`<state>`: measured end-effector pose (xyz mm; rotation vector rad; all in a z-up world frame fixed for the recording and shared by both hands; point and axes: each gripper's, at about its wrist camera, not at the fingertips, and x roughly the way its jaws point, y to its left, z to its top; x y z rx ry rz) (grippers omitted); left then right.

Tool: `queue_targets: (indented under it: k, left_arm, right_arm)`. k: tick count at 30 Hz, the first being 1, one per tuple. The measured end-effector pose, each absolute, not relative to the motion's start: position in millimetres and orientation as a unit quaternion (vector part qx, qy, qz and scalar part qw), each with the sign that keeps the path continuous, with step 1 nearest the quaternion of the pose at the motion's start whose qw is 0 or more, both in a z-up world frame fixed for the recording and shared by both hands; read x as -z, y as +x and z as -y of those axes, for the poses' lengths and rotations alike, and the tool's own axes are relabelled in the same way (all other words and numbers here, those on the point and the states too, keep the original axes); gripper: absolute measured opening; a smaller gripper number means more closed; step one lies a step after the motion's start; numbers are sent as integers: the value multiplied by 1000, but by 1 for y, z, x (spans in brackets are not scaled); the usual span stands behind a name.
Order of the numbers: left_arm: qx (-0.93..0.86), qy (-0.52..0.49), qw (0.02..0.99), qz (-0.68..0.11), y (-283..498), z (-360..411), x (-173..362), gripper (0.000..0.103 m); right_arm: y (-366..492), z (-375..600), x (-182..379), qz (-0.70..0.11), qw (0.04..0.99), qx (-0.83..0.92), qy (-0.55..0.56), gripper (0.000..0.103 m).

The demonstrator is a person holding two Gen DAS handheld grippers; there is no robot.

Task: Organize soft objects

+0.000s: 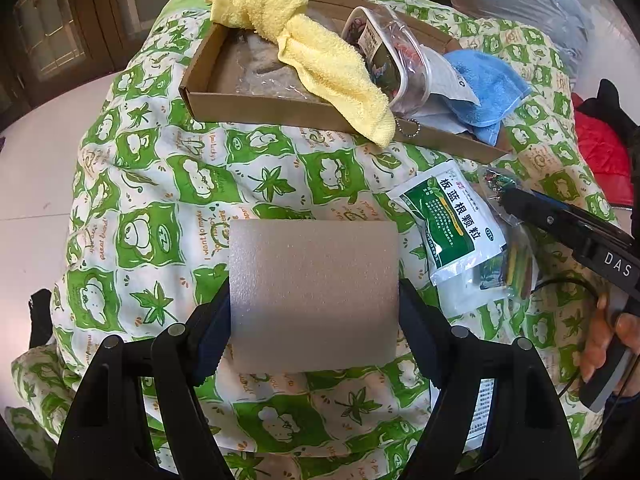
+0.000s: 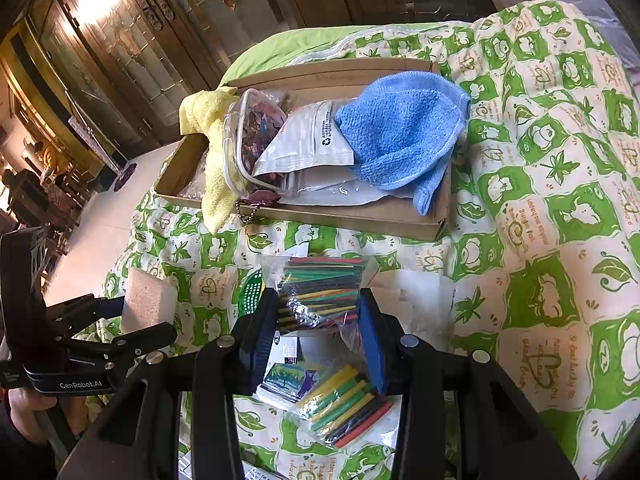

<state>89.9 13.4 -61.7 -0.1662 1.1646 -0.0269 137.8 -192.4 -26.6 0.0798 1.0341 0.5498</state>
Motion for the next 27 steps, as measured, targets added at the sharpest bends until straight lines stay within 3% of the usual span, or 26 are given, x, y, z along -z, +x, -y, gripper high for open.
queue_targets:
  k: [27]
  left_arm:
    - [11,-64,837,-543,89,-9,58,77]
  right_arm:
    - [136,193,23,-485,833,-261,40,40]
